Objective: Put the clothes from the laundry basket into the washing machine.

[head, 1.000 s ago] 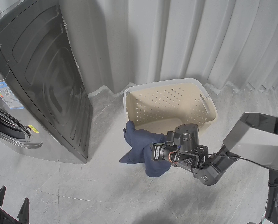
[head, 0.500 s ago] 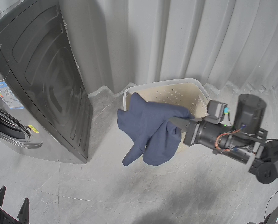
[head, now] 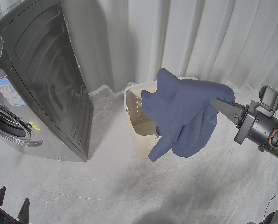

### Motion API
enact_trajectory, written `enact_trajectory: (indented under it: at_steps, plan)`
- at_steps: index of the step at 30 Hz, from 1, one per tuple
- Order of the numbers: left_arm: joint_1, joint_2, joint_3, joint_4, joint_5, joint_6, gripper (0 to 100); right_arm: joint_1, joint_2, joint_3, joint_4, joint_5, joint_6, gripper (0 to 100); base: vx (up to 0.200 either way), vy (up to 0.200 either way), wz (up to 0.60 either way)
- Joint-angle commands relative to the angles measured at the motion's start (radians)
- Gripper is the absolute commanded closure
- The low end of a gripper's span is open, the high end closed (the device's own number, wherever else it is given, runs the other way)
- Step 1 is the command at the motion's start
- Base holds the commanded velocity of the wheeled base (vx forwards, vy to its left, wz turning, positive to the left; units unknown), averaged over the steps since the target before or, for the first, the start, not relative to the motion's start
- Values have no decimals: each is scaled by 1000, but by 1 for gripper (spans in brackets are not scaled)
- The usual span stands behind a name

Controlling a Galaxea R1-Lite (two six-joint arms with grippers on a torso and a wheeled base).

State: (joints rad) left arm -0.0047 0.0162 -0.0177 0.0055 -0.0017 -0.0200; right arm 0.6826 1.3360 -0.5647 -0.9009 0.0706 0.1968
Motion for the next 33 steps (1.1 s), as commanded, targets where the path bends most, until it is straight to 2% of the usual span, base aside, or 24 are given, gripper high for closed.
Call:
enact_trajectory:
  at_steps: [1,13,21,29,33]
  plan:
    - [-1,-12,16,1,-1,-1,0,2,-34,14,-1,0,0,100,-200,0,0]
    - [-1,-12,15,1,0,-1,0,-5,-38,39,-1,0,-2,100,-200,0,0]
    - [-1,-12,15,1,-1,-1,0,-14,-80,43,20,-2,0,100,0,0,0]
    - [-1,-12,15,2,-1,-3,0,-20,-73,43,19,-3,3,100,0,200,0]
    - [-3,-10,15,2,-1,-3,0,-24,-58,28,19,-48,9,100,0,200,0]
